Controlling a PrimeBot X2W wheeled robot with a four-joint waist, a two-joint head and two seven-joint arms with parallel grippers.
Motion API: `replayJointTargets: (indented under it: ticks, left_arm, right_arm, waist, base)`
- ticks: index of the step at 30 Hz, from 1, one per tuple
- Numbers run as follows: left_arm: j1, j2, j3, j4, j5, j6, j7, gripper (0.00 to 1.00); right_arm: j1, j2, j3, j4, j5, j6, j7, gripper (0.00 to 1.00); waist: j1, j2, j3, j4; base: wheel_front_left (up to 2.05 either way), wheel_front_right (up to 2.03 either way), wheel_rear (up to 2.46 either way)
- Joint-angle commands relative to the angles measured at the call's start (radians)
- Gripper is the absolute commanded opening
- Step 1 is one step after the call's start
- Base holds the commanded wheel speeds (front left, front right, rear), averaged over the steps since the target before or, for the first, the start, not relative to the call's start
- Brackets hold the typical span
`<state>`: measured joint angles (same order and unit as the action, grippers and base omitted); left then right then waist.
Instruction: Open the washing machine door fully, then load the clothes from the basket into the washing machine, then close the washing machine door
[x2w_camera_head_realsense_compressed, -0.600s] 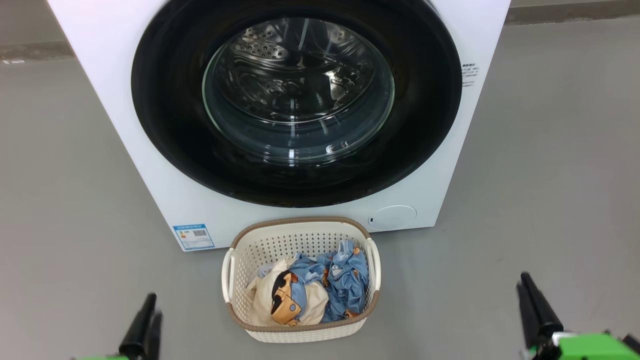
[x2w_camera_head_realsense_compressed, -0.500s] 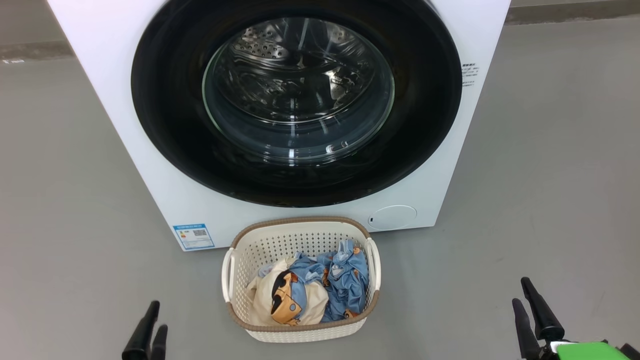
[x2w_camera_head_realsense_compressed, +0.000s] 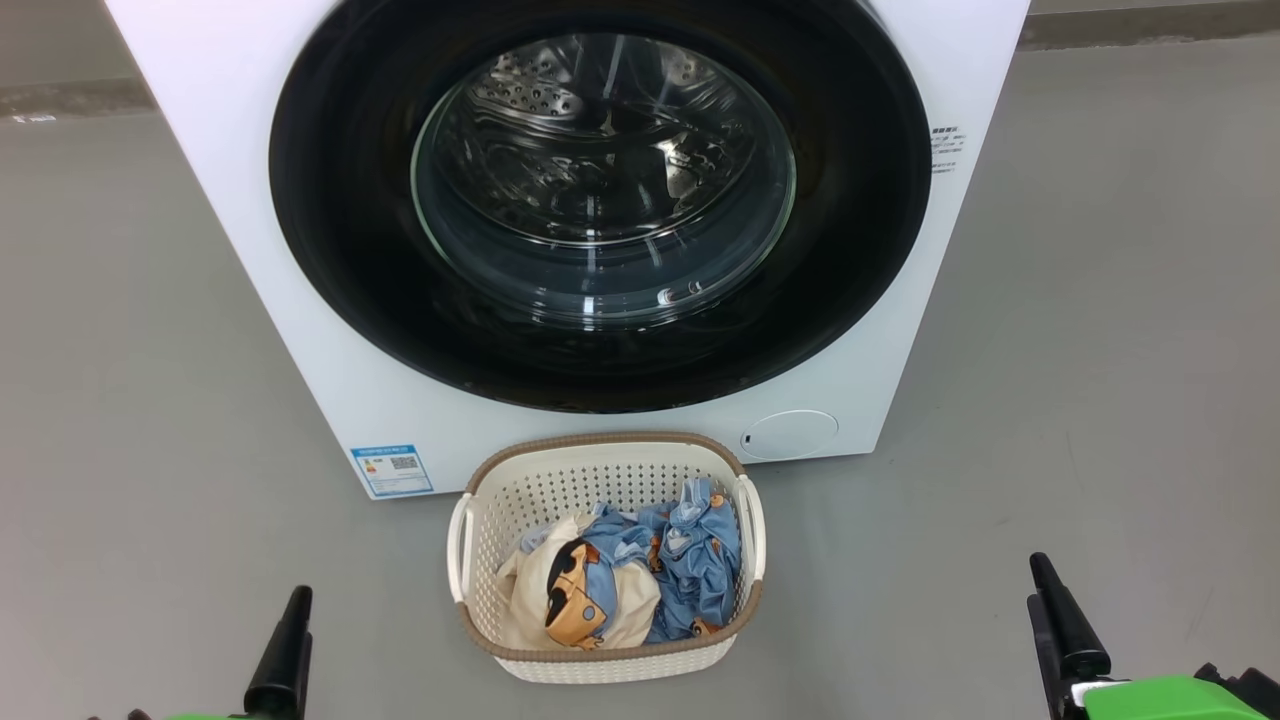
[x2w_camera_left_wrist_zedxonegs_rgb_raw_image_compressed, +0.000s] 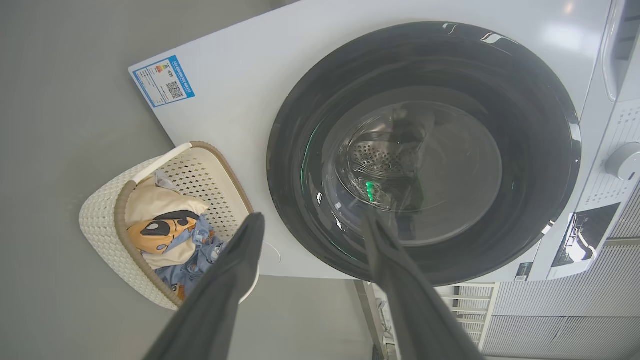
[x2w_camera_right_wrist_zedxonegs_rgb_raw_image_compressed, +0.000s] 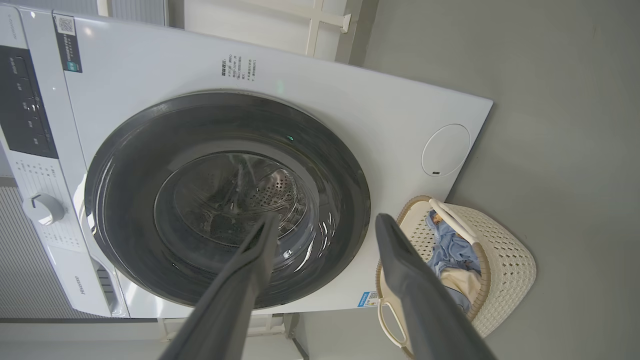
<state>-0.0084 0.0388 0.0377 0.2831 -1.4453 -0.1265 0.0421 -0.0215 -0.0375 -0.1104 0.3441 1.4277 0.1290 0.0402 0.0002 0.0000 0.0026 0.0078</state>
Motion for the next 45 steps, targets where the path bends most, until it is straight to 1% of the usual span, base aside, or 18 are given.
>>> replayJointTargets:
  ticks: [1, 11, 21, 45]
  left_arm:
    - [-0.029, 0.022, 0.006, -0.034, 0.028, -0.002, -0.014, 1.00]
    - [-0.026, 0.025, 0.010, -0.051, 0.174, -0.002, -0.043, 1.00]
    - [-0.020, 0.030, 0.012, -0.059, 0.314, -0.002, -0.072, 1.00]
    - [-0.013, 0.050, -0.001, -0.100, 0.569, -0.003, -0.140, 1.00]
  right_arm:
    - [-0.039, -0.013, 0.011, -0.025, -0.028, 0.000, -0.012, 1.00]
    - [-0.050, -0.024, 0.035, -0.017, -0.170, 0.001, -0.041, 1.00]
    - [-0.061, -0.039, 0.062, -0.005, -0.279, 0.001, -0.071, 1.00]
    - [-0.078, -0.067, 0.101, 0.006, -0.526, 0.001, -0.138, 1.00]
  waist:
    - [-0.0001, 0.0000, 0.000, 0.000]
    - [-0.0001, 0.0000, 0.000, 0.002]
    - [-0.0001, 0.0000, -0.004, 0.002]
    - [-0.0001, 0.0000, -0.005, 0.005]
  base:
    - [0.00, 0.00, 0.00]
    - [0.00, 0.00, 0.00]
    - [0.00, 0.00, 0.00]
    - [0.00, 0.00, 0.00]
